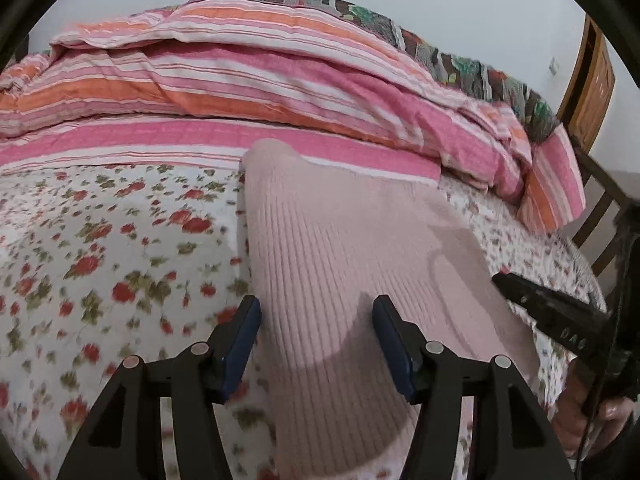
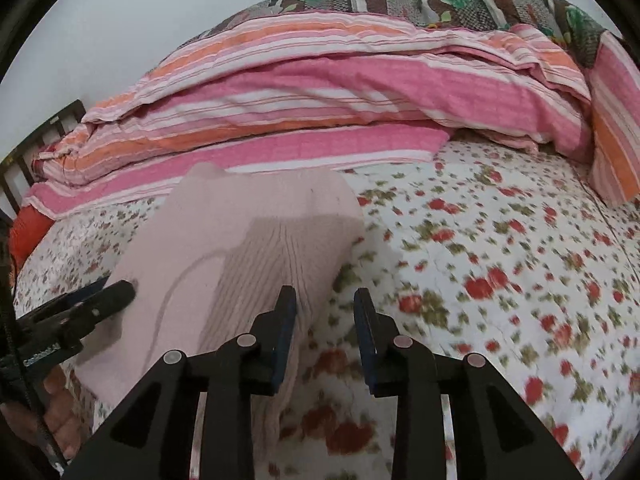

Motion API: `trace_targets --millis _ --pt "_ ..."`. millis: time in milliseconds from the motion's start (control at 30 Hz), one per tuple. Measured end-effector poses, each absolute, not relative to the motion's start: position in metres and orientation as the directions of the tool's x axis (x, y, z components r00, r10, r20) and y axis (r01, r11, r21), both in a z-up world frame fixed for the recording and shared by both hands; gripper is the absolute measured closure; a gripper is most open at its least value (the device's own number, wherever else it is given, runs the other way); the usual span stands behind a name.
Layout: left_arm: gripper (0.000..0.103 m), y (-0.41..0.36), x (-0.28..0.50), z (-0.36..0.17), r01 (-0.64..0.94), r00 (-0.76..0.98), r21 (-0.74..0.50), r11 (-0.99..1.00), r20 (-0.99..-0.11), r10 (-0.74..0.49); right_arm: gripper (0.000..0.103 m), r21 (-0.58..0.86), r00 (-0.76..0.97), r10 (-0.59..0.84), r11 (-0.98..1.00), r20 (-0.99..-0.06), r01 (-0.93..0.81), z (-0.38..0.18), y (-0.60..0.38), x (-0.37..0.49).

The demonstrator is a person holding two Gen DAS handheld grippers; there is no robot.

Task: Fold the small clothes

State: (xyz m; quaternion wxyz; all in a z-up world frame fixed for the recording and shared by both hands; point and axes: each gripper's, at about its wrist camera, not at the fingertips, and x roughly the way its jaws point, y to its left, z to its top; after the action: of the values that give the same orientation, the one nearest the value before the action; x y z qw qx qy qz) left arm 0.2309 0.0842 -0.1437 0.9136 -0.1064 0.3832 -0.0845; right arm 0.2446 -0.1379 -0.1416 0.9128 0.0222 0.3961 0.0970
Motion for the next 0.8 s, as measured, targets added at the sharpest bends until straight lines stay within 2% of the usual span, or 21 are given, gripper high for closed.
trace_targets --millis 200,400,500,600,800 --pt "0.046 0.075 0.196 -0.126 0.033 0.687 -0.208 0.978 -0.706 -0.174 0.070 0.091 0.659 0.175 0.983 -0.732 -0.160 -0.124 -0.144 0.211" --pt "0.038 0.075 0.159 -0.086 -0.018 0.726 -0.190 0.982 -0.678 -0.118 0.052 0.063 0.684 0.142 0.988 -0.716 -0.139 -0.092 -0.152 0.169" --pt "0.037 0.073 0.138 -0.064 -0.018 0.742 -0.182 0.983 -0.661 -0.109 0.039 0.052 0.712 0.129 0.990 -0.690 -0.129 -0.072 -0.155 0.145" --pt "0.029 0.067 0.115 -0.043 -0.019 0.766 -0.162 0.987 -0.636 -0.090 0.028 0.062 0.736 0.142 0.989 -0.662 -0.135 -0.051 -0.160 0.121" --pt "0.022 0.053 0.070 -0.014 -0.034 0.793 -0.126 0.991 -0.607 -0.050 0.026 0.051 0.768 0.136 0.990 -0.626 -0.134 -0.022 -0.168 0.077"
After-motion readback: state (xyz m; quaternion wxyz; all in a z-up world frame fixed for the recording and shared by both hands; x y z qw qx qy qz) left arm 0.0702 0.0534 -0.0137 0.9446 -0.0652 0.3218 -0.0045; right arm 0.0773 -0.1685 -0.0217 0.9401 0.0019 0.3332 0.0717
